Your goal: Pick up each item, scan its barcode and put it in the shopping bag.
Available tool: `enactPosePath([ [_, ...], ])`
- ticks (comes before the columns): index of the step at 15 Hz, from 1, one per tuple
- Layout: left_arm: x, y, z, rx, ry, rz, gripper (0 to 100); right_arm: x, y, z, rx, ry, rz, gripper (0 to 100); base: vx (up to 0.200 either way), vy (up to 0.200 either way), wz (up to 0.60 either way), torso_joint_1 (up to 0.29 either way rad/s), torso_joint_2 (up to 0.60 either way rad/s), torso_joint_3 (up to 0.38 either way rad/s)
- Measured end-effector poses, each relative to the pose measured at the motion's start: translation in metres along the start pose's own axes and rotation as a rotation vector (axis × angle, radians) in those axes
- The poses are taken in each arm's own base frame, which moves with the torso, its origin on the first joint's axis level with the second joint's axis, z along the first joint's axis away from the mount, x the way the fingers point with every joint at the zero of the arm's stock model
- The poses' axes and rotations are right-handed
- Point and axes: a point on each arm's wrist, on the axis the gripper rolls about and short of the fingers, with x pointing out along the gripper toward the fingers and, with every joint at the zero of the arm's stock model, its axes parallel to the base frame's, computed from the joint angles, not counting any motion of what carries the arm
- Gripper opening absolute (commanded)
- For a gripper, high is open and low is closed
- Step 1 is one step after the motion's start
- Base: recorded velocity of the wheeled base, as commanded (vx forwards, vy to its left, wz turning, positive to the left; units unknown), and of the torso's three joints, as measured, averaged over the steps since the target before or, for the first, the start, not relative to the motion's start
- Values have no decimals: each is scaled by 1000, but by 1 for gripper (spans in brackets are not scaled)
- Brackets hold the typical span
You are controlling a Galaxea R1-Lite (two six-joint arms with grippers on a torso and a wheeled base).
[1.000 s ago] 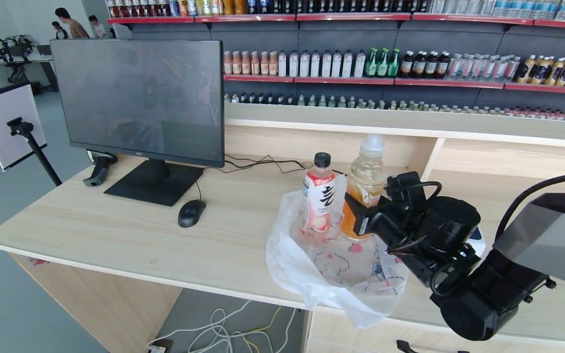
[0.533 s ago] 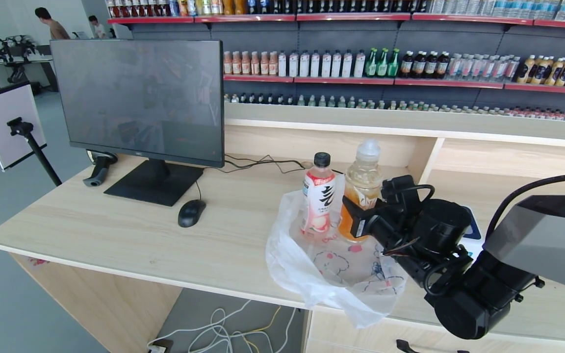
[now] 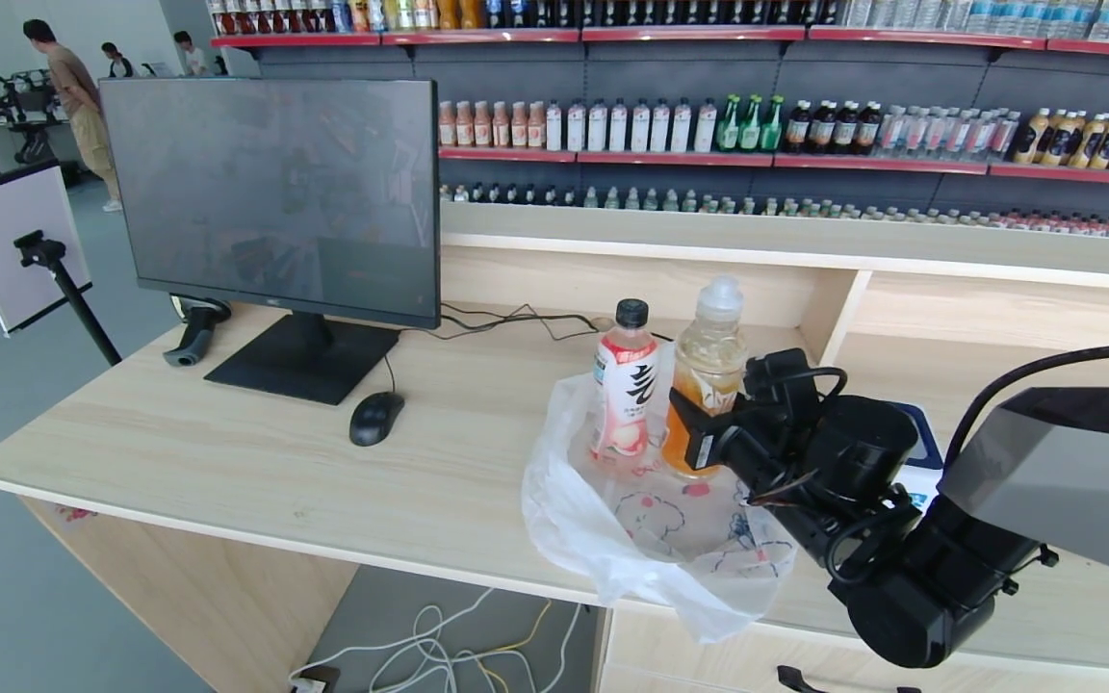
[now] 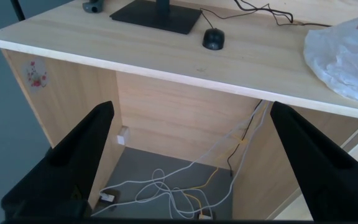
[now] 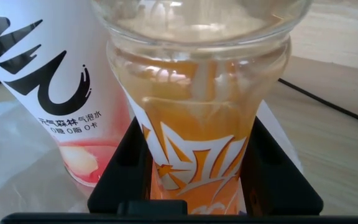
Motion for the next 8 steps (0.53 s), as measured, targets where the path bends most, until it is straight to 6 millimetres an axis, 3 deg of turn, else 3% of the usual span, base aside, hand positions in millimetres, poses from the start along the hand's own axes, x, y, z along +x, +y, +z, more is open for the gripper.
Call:
enactPosePath([
  [8,0,0,0,0,0,0,100,-3,10,-6,-2,26,28,0,0,0,0,0,0,0],
])
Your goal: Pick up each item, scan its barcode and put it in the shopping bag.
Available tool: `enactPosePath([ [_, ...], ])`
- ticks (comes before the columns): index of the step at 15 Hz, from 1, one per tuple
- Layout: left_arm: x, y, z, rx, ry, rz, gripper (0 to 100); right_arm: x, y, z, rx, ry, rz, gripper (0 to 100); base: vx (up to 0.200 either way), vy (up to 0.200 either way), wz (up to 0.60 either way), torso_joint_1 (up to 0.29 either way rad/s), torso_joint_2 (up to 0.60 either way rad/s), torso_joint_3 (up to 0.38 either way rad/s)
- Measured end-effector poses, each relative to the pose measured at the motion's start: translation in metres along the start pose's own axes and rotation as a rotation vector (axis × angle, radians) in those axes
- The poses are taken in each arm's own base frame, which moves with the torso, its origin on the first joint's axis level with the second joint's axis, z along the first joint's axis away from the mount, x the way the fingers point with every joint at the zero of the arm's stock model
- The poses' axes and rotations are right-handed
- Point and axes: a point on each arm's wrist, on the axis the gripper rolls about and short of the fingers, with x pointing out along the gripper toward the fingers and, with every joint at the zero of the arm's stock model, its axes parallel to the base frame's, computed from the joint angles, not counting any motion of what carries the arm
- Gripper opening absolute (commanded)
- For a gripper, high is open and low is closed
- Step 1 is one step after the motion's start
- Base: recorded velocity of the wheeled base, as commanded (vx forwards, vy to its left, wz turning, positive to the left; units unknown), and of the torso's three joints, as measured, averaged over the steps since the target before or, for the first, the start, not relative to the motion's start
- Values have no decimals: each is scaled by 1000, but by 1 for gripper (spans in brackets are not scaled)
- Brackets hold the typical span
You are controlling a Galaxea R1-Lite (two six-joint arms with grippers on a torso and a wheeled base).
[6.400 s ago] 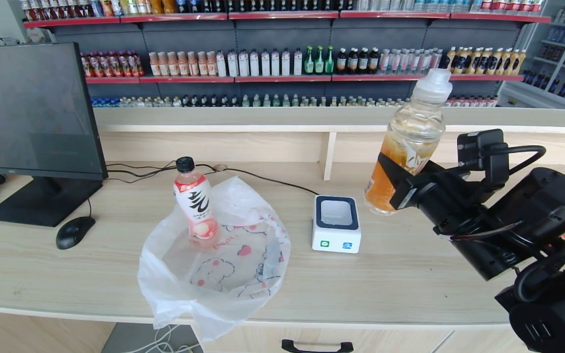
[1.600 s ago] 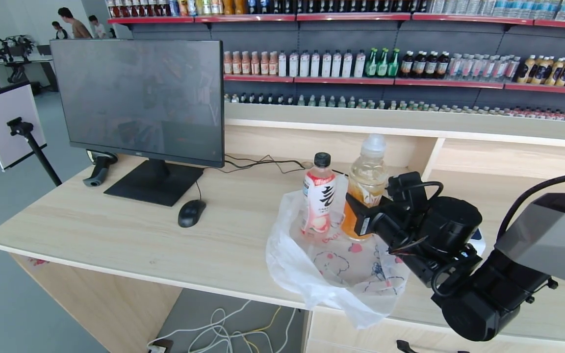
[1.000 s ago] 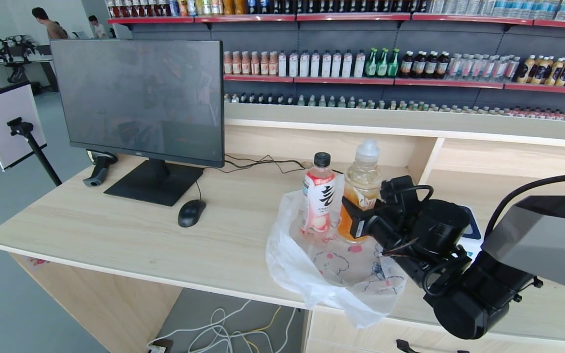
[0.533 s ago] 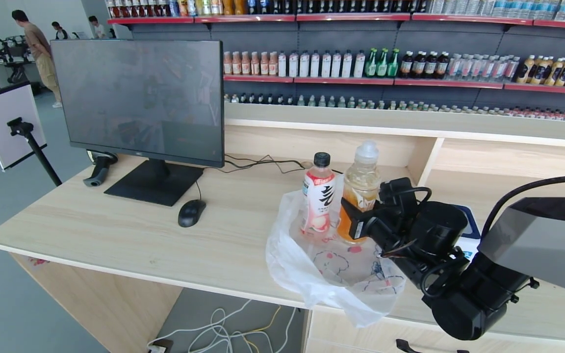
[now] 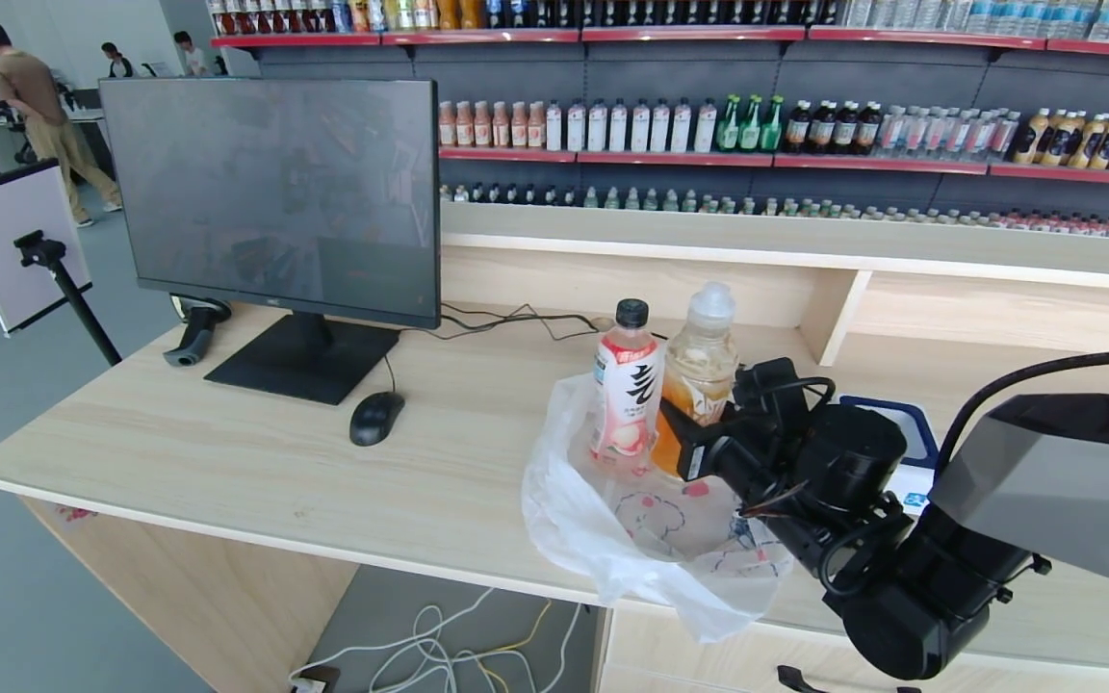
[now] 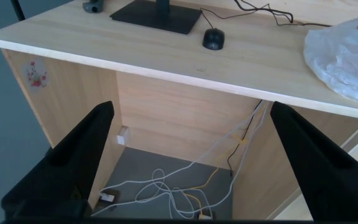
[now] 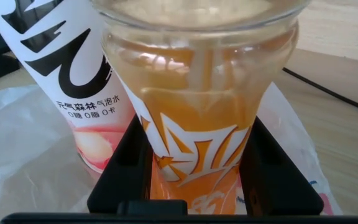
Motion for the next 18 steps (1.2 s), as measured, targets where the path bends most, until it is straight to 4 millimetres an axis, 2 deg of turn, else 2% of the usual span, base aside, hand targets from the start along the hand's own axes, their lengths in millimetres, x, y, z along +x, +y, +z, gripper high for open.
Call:
enactPosePath([
  [14,0,0,0,0,0,0,100,-12,-3,-10,6,63,-4,0,0,0,0,0,0,0],
  [15,0,0,0,0,0,0,100,-13,-4,-11,5,67,-4,100,0,0,0,0,0,0],
  [18,0,0,0,0,0,0,100,-15,-4,-13,3,86,-4,100,0,0,0,0,0,0],
])
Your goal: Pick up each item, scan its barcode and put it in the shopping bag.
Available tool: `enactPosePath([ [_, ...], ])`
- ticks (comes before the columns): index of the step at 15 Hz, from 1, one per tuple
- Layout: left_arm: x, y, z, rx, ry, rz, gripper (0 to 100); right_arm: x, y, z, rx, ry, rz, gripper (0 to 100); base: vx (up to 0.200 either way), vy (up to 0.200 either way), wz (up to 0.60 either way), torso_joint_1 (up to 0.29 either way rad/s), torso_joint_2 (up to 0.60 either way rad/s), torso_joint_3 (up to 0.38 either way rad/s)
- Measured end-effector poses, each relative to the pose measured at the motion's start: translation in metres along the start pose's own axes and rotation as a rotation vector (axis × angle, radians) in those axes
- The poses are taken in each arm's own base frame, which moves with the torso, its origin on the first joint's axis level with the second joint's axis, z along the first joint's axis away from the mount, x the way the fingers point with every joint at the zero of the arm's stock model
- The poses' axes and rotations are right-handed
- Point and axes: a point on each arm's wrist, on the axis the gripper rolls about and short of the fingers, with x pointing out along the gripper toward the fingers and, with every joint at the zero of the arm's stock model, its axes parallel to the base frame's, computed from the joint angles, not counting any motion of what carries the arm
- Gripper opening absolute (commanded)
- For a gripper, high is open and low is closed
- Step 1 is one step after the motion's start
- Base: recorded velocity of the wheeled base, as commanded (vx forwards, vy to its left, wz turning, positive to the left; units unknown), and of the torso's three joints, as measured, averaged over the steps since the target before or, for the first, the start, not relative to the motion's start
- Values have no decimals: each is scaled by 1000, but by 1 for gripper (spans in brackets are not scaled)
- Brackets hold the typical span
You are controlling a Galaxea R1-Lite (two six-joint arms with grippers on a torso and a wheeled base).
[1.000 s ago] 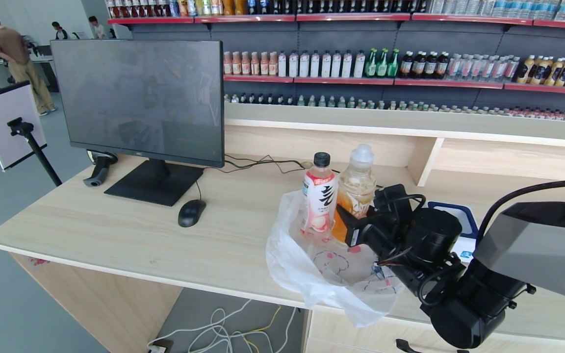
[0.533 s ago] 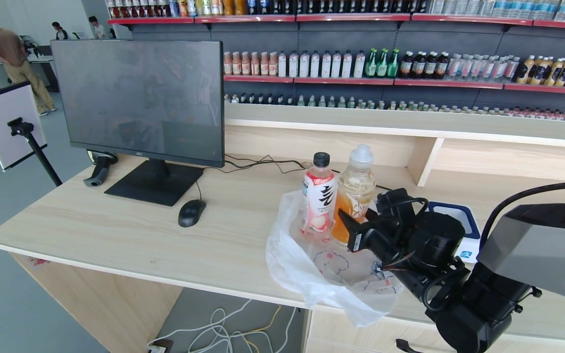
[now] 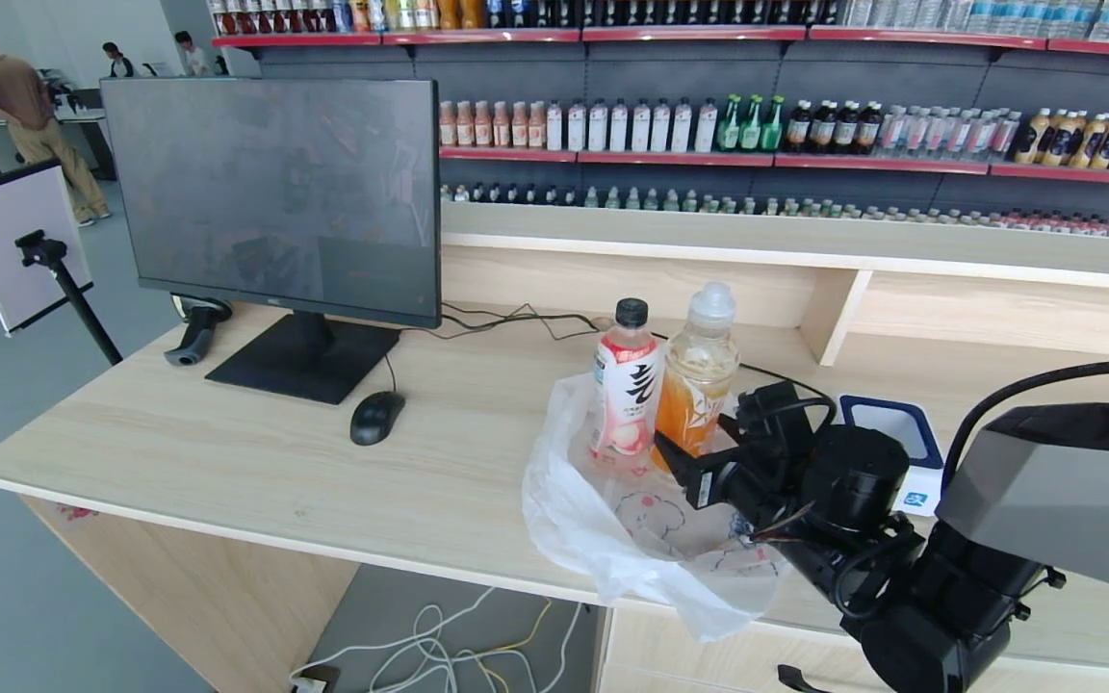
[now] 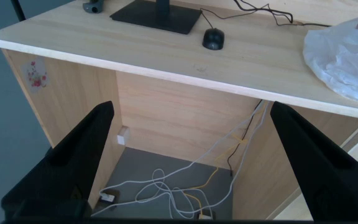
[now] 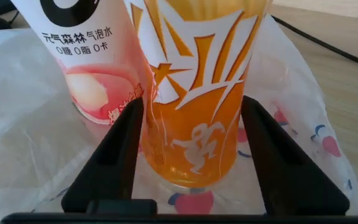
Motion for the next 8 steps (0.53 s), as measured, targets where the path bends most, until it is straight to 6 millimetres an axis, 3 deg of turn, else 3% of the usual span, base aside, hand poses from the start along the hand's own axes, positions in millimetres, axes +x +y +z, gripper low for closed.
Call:
enactPosePath([
  [8,0,0,0,0,0,0,100,-18,-17,13,1,-10,-44,100,0,0,0,0,0,0],
])
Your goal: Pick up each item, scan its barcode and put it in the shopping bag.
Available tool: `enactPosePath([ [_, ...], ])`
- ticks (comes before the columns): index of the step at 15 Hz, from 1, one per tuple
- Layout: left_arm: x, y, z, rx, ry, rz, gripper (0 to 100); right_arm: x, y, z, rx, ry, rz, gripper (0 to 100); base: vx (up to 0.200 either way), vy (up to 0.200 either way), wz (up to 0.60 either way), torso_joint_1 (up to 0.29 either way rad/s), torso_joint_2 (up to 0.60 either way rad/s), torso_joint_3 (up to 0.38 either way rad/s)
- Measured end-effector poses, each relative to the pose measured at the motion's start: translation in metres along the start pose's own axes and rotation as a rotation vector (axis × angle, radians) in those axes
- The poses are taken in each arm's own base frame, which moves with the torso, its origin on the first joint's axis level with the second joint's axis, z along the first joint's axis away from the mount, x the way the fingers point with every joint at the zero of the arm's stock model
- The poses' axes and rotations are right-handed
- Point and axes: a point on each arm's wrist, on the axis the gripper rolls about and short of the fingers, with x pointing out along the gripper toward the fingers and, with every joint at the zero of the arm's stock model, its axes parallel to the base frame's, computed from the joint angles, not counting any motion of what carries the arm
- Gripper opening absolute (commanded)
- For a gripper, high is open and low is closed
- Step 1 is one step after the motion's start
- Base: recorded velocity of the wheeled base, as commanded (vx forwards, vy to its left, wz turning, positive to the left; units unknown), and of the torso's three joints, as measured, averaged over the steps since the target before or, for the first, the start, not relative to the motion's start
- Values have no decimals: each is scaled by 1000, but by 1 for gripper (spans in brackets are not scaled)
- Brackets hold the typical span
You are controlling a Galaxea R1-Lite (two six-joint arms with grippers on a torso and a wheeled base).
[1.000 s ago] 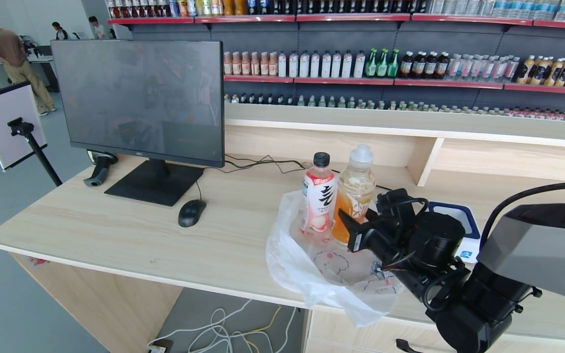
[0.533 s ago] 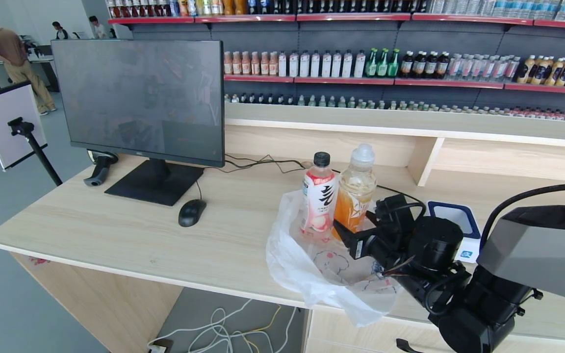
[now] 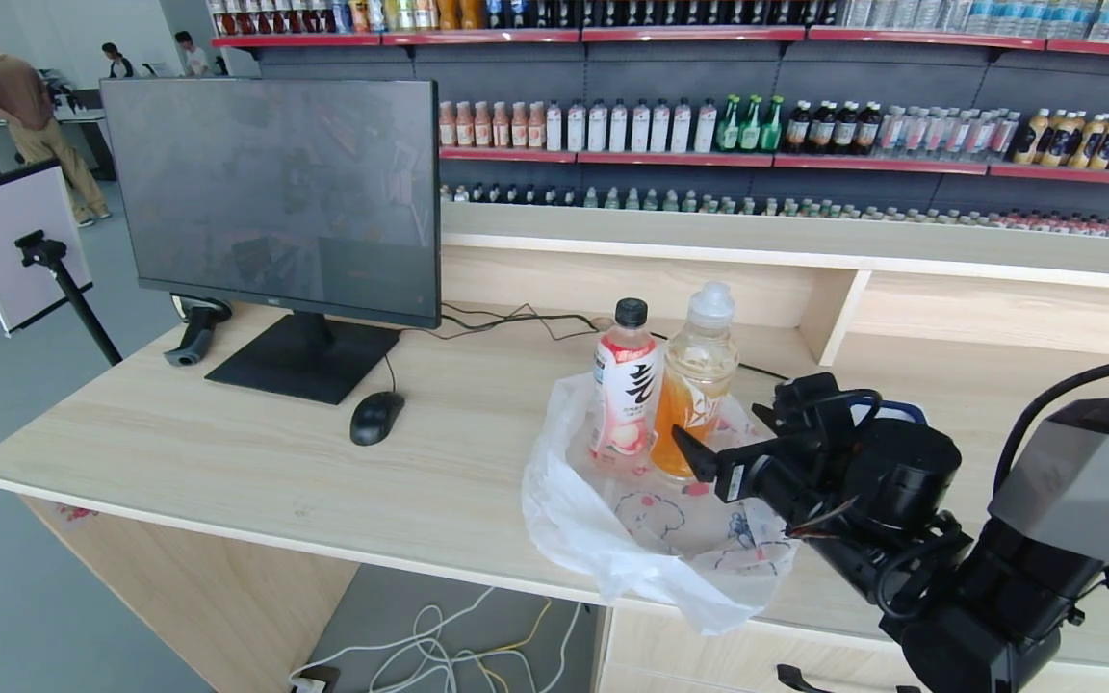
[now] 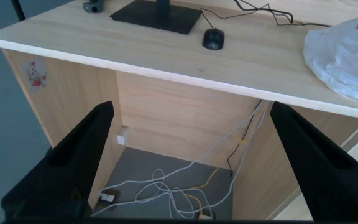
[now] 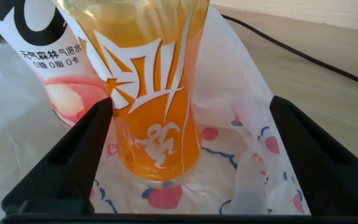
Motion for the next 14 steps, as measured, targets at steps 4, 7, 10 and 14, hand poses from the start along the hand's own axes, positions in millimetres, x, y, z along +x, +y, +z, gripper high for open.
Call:
enactPosePath([
  [4,0,0,0,0,0,0,100,-9,5,25,11,-76,20,100,0,0,0,0,0,0],
  [7,0,0,0,0,0,0,100,-15,10,44,21,-138,37,100,0,0,0,0,0,0],
  [10,0,0,0,0,0,0,100,-27,9,52,23,-149,41,100,0,0,-600,4,-1,1],
  [14,0,0,0,0,0,0,100,-42,1,62,25,-169,21,100,0,0,-600,4,2,4],
])
